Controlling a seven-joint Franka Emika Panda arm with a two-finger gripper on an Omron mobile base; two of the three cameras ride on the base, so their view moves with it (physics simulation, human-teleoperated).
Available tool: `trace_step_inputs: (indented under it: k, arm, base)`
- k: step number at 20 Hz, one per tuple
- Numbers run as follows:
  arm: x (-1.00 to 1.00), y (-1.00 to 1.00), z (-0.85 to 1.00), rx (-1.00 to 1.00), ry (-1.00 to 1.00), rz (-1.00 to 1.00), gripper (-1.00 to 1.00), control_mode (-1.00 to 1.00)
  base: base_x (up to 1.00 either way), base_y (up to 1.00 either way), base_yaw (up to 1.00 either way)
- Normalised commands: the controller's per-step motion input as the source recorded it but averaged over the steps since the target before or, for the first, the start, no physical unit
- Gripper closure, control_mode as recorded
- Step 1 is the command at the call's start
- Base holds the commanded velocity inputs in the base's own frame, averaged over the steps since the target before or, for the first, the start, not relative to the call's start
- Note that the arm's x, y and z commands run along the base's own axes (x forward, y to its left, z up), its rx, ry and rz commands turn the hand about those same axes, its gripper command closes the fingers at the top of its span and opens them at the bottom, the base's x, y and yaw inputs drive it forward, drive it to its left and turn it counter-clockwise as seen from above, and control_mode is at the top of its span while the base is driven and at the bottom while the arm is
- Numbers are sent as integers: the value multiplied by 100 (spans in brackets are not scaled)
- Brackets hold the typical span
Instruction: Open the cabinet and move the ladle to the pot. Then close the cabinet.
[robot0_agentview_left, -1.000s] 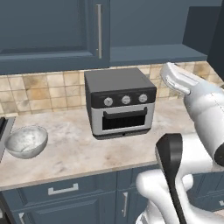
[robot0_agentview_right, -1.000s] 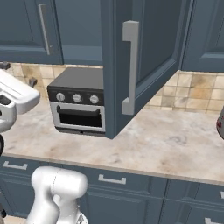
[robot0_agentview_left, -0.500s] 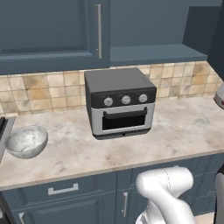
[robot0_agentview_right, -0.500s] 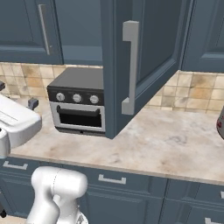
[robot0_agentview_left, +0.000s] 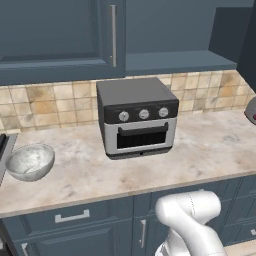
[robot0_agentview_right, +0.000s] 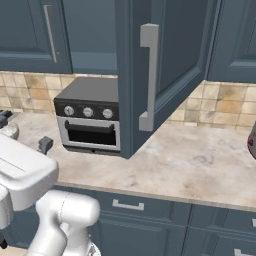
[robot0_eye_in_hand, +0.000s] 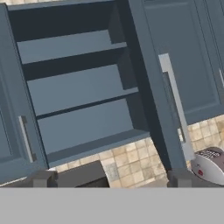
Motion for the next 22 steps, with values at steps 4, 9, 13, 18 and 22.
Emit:
trace_step_inputs:
  k: [4,9,13,18,22]
  arm:
    - [0,-63,-23,0,0,1,-100,-100]
    - [0,-50,-37,0,-6,4,-100,-100]
    - [6,-49,-31,0,-10,8,-100,-100]
    - [36,-57,-8,3,-4,10,-100,-100]
    - [64,-54,-6,7,0,11,-100,-100]
  base:
    - [0,0,0]
    - [0,0,0]
    - [0,0,0]
    - [0,0,0]
    - [0,0,0]
